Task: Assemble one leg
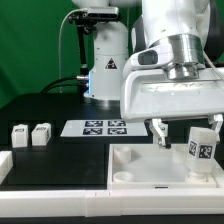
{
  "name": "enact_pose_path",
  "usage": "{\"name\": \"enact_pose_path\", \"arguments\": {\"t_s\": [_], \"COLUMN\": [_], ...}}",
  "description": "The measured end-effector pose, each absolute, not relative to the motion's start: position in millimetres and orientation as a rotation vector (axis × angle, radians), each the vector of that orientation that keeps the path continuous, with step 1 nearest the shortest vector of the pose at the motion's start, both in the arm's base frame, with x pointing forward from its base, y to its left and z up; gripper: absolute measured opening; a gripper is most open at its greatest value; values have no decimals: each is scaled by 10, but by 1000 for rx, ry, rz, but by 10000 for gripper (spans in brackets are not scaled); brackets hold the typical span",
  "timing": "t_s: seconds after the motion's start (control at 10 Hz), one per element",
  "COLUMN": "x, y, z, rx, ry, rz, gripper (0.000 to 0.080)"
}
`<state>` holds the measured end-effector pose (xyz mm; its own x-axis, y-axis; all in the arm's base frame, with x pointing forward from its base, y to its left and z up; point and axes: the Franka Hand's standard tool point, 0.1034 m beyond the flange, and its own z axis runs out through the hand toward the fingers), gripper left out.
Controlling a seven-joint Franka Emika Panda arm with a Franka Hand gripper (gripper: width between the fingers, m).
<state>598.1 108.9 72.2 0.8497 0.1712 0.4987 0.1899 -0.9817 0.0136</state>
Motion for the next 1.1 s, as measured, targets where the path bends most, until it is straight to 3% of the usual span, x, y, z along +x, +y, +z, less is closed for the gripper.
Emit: {"name": "enact_pose_path", "arguments": {"t_s": [0.2,0.7,1.0,1.1], "x": [5951,6025,6104,6107], "y": [1116,1248,1153,1152], "z": [673,748,719,721], "rx": [-3005,-3061,-3060,-3060], "ry": [-296,-253,-257,-256], "rz": [-697,64,65,64], "gripper": [649,649,649,543]}}
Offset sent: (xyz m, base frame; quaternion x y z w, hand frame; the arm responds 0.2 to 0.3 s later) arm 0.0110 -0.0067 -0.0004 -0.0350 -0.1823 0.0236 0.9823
